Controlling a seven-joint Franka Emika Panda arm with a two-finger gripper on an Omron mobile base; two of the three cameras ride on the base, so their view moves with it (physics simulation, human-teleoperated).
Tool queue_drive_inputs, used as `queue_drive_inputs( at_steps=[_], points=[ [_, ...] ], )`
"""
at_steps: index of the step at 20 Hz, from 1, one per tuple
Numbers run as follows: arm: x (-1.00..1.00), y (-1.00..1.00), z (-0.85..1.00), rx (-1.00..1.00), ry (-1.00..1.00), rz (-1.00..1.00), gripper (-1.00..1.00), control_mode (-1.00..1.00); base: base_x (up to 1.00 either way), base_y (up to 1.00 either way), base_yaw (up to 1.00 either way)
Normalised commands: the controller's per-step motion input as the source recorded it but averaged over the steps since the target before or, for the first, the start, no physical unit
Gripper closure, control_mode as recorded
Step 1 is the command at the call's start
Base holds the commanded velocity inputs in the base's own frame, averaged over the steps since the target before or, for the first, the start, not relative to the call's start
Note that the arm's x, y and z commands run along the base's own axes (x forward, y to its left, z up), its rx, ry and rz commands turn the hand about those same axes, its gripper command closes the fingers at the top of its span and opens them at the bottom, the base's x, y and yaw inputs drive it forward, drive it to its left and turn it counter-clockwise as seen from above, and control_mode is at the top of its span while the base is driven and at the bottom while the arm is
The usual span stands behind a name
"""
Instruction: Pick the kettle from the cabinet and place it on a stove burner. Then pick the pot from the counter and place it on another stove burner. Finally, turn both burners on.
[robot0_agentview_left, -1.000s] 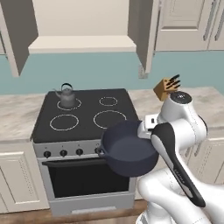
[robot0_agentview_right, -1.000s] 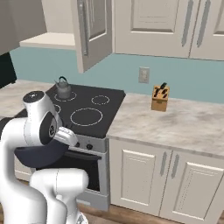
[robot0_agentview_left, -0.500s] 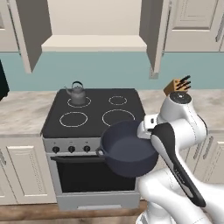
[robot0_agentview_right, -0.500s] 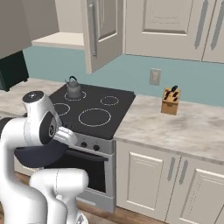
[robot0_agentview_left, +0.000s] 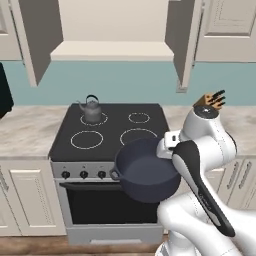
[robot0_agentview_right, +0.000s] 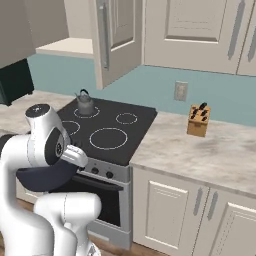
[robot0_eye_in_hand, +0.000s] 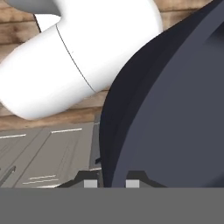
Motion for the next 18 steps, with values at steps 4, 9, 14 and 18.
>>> queue_drive_inputs(
  at_steps=[4, 9, 14, 18],
  points=[
    [0.0, 0.0, 0.0, 0.0, 0.0, 0.0, 1.0, 1.0, 0.35, 0.01, 0.1],
    [0.0, 0.0, 0.0, 0.0, 0.0, 0.0, 1.0, 1.0, 0.34, 0.07, 0.12],
    [0.0, 0.0, 0.0, 0.0, 0.0, 0.0, 1.0, 1.0, 0.37, 0.07, 0.12],
    [0.0, 0.0, 0.0, 0.0, 0.0, 0.0, 1.0, 1.0, 0.41, 0.05, 0.11]
  ],
)
